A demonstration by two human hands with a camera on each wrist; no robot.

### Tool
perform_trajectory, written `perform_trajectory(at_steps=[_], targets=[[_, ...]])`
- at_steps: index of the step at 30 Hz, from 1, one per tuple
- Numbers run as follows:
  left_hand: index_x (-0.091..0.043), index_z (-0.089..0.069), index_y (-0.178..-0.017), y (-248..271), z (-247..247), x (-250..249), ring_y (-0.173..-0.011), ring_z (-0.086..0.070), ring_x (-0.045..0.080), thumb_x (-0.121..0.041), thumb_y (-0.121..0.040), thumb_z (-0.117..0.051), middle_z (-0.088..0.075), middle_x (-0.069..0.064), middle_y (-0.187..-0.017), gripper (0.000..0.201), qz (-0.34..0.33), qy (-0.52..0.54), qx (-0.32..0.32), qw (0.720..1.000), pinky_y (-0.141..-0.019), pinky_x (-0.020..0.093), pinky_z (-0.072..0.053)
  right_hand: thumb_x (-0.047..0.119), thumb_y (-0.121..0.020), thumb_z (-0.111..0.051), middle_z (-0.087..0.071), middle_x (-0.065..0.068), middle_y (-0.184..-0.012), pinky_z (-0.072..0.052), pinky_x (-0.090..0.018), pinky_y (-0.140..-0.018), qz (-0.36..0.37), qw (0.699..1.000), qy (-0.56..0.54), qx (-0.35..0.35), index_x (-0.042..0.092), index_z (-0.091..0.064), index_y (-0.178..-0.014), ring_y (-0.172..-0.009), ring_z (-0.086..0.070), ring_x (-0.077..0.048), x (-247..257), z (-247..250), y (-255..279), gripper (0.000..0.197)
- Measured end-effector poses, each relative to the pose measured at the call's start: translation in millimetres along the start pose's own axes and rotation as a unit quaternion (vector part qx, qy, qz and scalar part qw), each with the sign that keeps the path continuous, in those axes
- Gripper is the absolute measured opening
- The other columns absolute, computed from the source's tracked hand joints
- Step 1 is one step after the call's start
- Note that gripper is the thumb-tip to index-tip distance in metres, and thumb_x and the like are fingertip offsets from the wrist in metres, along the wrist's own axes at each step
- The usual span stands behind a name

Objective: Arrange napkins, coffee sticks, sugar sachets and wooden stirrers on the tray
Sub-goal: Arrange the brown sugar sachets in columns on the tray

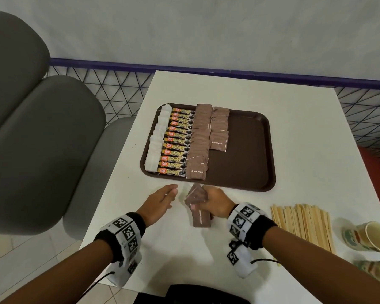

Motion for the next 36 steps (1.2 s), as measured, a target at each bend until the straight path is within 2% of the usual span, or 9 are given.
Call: perform_trajectory(at_steps=[3, 7, 10, 13, 16, 21, 25, 29, 36], targets=[[-0.020, -0.044, -0.134, 0, -6, -12, -0.107, -0.058, 0.016, -0.044, -0.097, -0.034, -0.057, 0.002, -0.124, 0.045, 0.013, 0.075, 0.008, 0.997, -0.082, 0.023, -0.050, 0.008, -0.073, -0.076, -0.062, -0.006, -0.116, -0.047, -0.035, -0.099, 0.016, 0.977, -0.211, -0.032, 0.011, -0.049, -0.119, -0.111, -0.059, -0.020, 13, 18, -1, 0.054], [-0.033, -0.046, -0.129, 1, -22, -37, -0.108, -0.062, 0.021, -0.063, -0.089, -0.024, -0.061, 0.003, -0.122, 0.055, 0.032, 0.219, 0.076, 0.972, -0.090, 0.041, -0.054, -0.001, -0.079, -0.066, -0.060, 0.000, -0.108, -0.053, -0.019, -0.081, 0.063, 0.929, -0.362, -0.039, 0.011, -0.039, -0.122, -0.094, -0.061, -0.007, 36, 23, 4, 0.052], [-0.028, -0.059, -0.117, 0, -30, -52, -0.117, -0.057, 0.031, -0.066, -0.088, -0.022, -0.062, 0.015, -0.123, 0.060, 0.087, 0.333, 0.103, 0.933, -0.095, 0.048, -0.049, 0.011, -0.084, -0.065, -0.061, -0.006, -0.114, -0.052, -0.027, -0.085, 0.075, 0.932, -0.352, -0.044, 0.009, -0.039, -0.126, -0.101, -0.061, -0.013, 43, 16, 4, 0.049], [-0.023, -0.055, -0.126, -1, -30, -63, -0.120, -0.056, 0.029, -0.067, -0.088, -0.021, -0.061, 0.013, -0.127, 0.067, 0.087, 0.395, 0.121, 0.906, -0.101, 0.051, -0.043, 0.024, -0.090, -0.058, -0.058, -0.011, -0.122, -0.053, -0.033, -0.090, 0.066, 0.936, -0.343, -0.035, 0.012, -0.043, -0.125, -0.111, -0.059, -0.019, 42, 13, 1, 0.041], [-0.019, -0.051, -0.130, -1, -28, -71, -0.115, -0.060, 0.024, -0.061, -0.092, -0.016, -0.059, 0.012, -0.130, 0.067, 0.067, 0.438, 0.141, 0.885, -0.094, 0.043, -0.051, 0.048, -0.089, -0.050, -0.048, -0.002, -0.122, -0.037, -0.046, -0.105, 0.063, 0.982, -0.162, -0.078, 0.017, -0.050, -0.112, -0.123, -0.038, -0.020, 35, 15, -2, 0.038], [-0.011, -0.055, -0.124, -4, -23, -68, -0.096, -0.069, 0.022, -0.048, -0.098, -0.026, -0.066, 0.016, -0.116, 0.054, 0.080, 0.467, 0.132, 0.870, -0.083, 0.041, -0.056, 0.047, -0.093, -0.041, -0.036, 0.001, -0.129, -0.020, -0.030, -0.104, 0.085, 0.989, 0.022, -0.118, 0.021, -0.049, -0.121, -0.122, -0.025, -0.016, 37, 26, -1, 0.039], [-0.009, -0.055, -0.126, -3, -25, -65, -0.105, -0.064, 0.029, -0.041, -0.099, -0.034, -0.063, 0.019, -0.121, 0.047, 0.090, 0.449, 0.141, 0.878, -0.077, 0.039, -0.058, 0.048, -0.086, -0.054, -0.043, 0.000, -0.116, -0.030, -0.027, -0.095, 0.097, 0.982, -0.043, -0.154, 0.023, -0.045, -0.112, -0.112, -0.033, -0.012, 33, 32, -8, 0.037], [-0.008, -0.053, -0.129, -2, -22, -63, -0.106, -0.062, 0.035, -0.033, -0.099, -0.034, -0.060, 0.020, -0.125, 0.043, 0.077, 0.465, 0.134, 0.872, -0.071, 0.038, -0.058, 0.033, -0.088, -0.057, -0.051, -0.001, -0.102, -0.048, -0.022, -0.081, 0.110, 0.961, -0.241, -0.076, 0.026, -0.041, -0.095, -0.096, -0.053, -0.010, 33, 34, -6, 0.019], [-0.002, -0.050, -0.128, -8, -16, -60, -0.102, -0.063, 0.036, -0.022, -0.099, -0.039, -0.062, 0.023, -0.120, 0.036, 0.054, 0.470, 0.057, 0.879, -0.080, 0.045, -0.057, 0.032, -0.082, -0.066, -0.047, 0.005, -0.088, -0.044, -0.019, -0.061, 0.063, 0.966, -0.248, -0.039, 0.018, -0.036, -0.098, -0.079, -0.051, -0.007, 22, 33, 2, 0.037]])
Point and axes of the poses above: each hand's wrist, its own y-axis away from the middle knuckle, its own z-axis out of the back of the hand, x = y × z, the point moved 3 cm from there along -y, towards the middle knuckle
